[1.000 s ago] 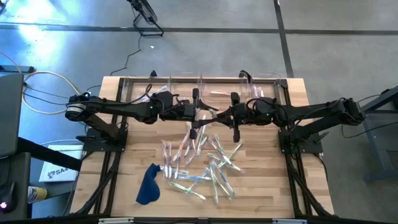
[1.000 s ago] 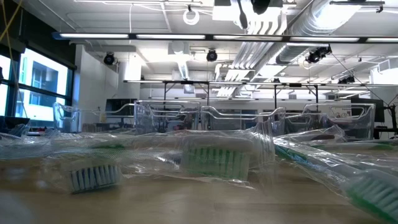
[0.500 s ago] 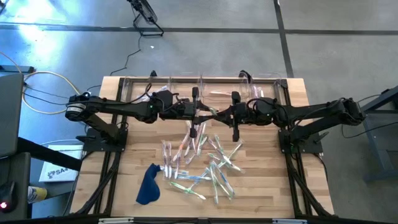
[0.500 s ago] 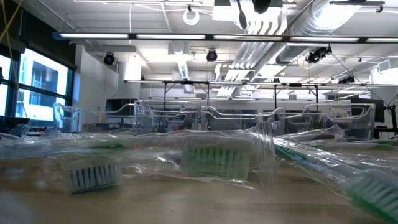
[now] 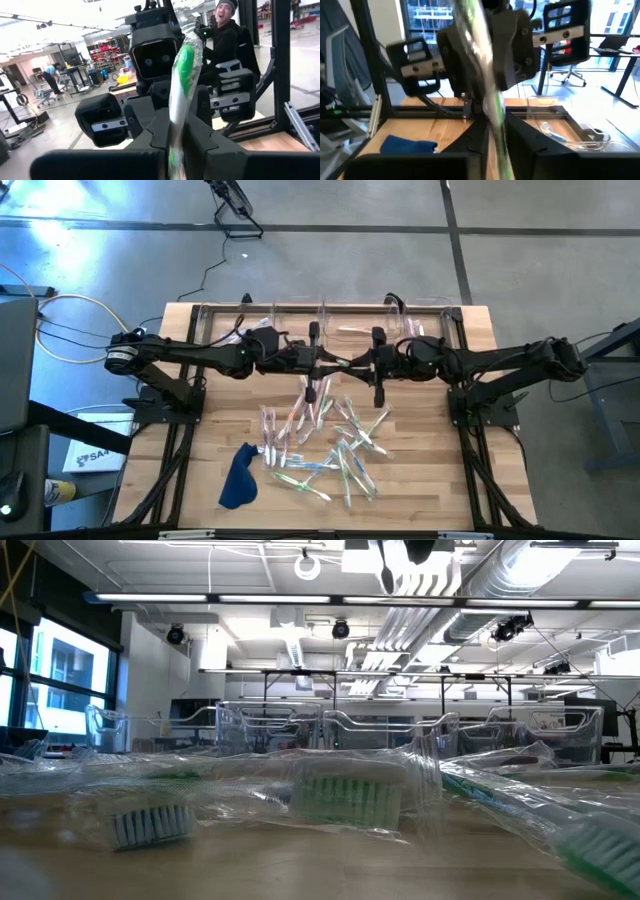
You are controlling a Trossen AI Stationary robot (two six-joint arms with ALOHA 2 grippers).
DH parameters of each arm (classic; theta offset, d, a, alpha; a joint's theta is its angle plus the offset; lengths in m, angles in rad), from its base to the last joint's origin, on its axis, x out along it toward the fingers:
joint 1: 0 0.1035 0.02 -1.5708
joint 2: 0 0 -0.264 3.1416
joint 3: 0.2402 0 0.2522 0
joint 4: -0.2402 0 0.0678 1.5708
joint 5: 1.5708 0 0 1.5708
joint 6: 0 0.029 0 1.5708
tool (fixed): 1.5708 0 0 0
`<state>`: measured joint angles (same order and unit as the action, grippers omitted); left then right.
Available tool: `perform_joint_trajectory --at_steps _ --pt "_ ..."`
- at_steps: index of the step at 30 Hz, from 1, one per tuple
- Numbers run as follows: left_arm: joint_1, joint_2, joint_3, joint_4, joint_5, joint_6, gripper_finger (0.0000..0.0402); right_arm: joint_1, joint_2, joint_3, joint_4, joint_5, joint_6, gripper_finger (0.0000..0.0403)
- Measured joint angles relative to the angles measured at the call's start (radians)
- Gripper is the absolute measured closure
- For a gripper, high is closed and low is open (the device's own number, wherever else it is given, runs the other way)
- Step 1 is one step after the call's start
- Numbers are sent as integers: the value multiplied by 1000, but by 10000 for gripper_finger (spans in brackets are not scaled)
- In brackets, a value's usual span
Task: Pick & Place Toothbrushes
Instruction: Put the green toothbrush into the middle left transparent bin
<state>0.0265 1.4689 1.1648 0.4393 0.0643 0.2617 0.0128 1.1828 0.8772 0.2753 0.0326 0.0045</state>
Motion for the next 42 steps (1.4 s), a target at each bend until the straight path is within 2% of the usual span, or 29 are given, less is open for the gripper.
perform_joint_trajectory --at_steps 9,13,17,20,25,33,39,42 --pt "40 -8 0 -38 11 -1 380 0 -42 0 -10 37 16 219" --pt "68 -8 0 -46 32 -4 380 0 -79 1 -81 123 13 178" --pt "95 -8 0 -47 62 -4 380 0 -130 0 -228 240 5 158" --pt "110 -10 0 -57 65 -5 380 0 -161 0 -336 284 24 155" --pt "137 -41 -1 -113 68 -5 380 0 -202 0 -464 279 79 167" --pt "167 -121 -1 -181 69 -5 374 0 -212 0 -481 226 82 218" --pt "163 -126 -1 -223 69 0 381 0 -210 0 -480 224 81 256" --pt "165 -126 -1 -250 38 -4 381 0 -210 0 -480 224 82 271"
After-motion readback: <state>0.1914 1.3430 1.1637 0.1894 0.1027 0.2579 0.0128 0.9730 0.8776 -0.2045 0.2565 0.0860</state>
